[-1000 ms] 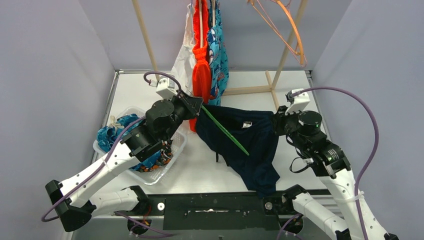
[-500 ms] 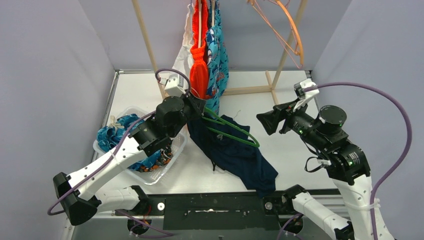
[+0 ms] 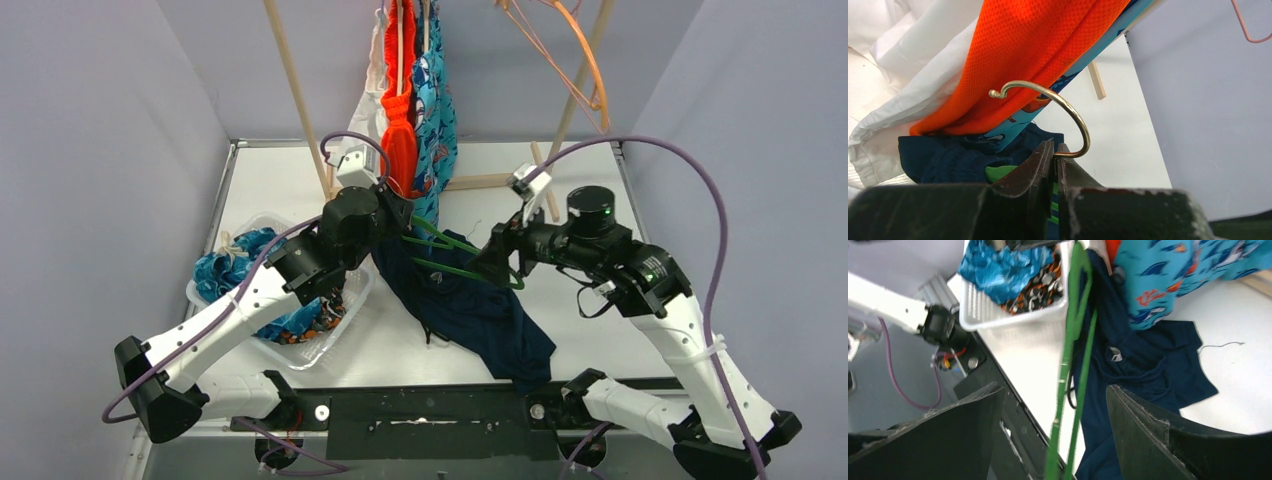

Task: Remove the shorts from the hanger

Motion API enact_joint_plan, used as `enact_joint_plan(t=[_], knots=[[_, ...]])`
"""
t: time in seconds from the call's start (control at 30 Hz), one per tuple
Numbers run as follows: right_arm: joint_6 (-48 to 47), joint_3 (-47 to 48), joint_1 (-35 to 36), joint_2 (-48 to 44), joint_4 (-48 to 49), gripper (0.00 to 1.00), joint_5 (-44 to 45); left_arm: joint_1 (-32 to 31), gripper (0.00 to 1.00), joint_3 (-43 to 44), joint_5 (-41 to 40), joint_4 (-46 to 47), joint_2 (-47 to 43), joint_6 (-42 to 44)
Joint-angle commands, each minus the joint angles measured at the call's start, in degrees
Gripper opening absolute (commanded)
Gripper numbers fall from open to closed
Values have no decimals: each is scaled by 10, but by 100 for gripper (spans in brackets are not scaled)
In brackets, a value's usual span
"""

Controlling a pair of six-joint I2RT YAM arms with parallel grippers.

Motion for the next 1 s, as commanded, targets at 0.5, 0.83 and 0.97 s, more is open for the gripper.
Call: enact_joint_plan(t=[0.5, 0.83, 0.97], knots=[[-77, 26, 192, -6, -50, 3, 250, 3, 0, 25, 29, 35, -17, -14], [-19, 1, 192, -55, -75, 0, 254, 4, 41, -22, 159, 58, -54, 25], [18, -29, 192, -108, -78, 0, 262, 3, 61, -54, 242, 62, -77, 53]])
